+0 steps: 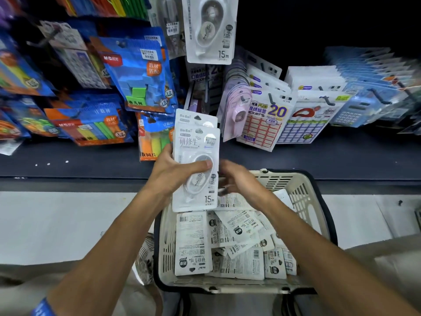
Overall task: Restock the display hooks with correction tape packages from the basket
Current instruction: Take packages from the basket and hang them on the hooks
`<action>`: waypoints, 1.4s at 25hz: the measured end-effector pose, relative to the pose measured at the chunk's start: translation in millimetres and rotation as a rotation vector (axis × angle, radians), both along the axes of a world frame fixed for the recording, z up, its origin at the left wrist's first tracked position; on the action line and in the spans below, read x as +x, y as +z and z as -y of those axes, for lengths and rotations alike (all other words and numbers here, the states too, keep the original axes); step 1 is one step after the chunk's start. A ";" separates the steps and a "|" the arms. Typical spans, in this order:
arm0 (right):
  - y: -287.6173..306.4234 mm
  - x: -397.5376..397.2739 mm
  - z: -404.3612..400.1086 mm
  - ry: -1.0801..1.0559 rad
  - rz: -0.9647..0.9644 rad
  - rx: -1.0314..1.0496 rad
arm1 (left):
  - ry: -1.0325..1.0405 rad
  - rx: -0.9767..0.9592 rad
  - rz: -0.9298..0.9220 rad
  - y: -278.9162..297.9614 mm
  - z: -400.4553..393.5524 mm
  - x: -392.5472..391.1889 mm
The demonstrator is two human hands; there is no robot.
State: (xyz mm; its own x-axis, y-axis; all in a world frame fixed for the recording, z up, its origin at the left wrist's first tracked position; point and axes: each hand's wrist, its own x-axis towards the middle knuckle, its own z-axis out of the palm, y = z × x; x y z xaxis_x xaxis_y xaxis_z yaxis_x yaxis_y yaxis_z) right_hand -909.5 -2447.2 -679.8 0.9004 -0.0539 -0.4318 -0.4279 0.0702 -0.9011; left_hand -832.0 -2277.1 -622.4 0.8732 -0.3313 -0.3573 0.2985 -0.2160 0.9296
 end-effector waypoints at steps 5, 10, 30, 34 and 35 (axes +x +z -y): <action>-90.2 -61.9 18.3 0.905 -0.243 -1.134 | 0.018 0.181 0.069 -23.2 -13.1 3.8; -59.4 -42.1 39.0 0.620 -0.007 -0.968 | -0.066 0.348 0.133 -34.3 -18.6 4.3; 34.2 16.8 14.5 -0.207 0.323 -0.476 | -0.372 -0.092 -0.404 -20.0 -10.1 -14.6; 20.0 22.2 -4.9 -0.507 0.325 -0.198 | -0.235 0.037 -0.228 -20.9 -5.2 -9.8; 9.5 18.1 -2.0 -0.604 0.296 -0.204 | -0.152 0.042 -0.183 -19.5 -7.4 -3.3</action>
State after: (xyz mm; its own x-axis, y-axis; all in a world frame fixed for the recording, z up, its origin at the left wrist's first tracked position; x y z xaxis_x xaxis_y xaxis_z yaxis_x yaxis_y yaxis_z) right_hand -891.4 -2445.2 -670.2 0.7654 -0.6355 -0.1013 -0.1021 0.0355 -0.9941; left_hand -835.4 -2269.7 -641.9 0.7340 -0.4356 -0.5211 0.4221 -0.3086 0.8524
